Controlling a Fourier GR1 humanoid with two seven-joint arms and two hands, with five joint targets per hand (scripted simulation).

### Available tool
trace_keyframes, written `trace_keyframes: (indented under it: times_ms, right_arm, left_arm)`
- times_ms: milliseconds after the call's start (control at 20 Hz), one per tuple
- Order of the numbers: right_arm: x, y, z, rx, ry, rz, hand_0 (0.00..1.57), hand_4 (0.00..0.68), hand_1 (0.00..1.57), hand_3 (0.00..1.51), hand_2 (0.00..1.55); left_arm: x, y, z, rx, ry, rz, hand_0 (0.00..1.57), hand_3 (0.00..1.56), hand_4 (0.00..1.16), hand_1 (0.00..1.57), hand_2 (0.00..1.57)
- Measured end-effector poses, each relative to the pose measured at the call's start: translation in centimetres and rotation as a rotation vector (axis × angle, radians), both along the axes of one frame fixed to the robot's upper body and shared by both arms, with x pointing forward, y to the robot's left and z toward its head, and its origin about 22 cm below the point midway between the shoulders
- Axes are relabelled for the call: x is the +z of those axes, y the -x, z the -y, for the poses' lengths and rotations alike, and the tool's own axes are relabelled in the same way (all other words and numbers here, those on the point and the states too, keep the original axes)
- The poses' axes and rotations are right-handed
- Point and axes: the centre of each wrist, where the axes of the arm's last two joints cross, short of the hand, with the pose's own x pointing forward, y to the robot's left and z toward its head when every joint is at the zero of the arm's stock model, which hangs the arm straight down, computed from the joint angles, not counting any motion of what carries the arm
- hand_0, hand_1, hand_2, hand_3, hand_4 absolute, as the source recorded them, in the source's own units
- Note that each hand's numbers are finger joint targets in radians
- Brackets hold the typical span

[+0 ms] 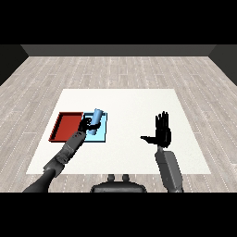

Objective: Pick the blue can and put it in the blue box

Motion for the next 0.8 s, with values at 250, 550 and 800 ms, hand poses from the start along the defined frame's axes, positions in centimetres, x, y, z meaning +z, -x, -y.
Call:
trace_keyframes:
  times_ms: [250, 550, 800]
  right_arm:
    - [-1.2, -0.1, 0.6, -0.006, 0.001, -0.019, 0.0, 0.0, 0.0, 0.0, 0.0]
    - [-1.7, -0.8, 1.2, -0.018, 0.019, -0.025, 0.0, 0.0, 0.0, 0.0, 0.0]
    - [-2.2, -1.2, 1.2, -0.021, 0.011, -0.025, 0.0, 0.0, 0.0, 0.0, 0.0]
  left_arm:
    - [-2.2, 0.8, 0.8, 0.077, -0.033, -0.145, 1.38, 0.0, 0.76, 1.38, 1.2]
    - [-2.8, 1.2, 0.0, 0.174, 0.028, -0.207, 0.0, 0.0, 0.0, 0.0, 0.0]
    - [-2.0, 0.4, -0.2, 0.149, 0.025, -0.236, 0.0, 0.0, 0.0, 0.0, 0.0]
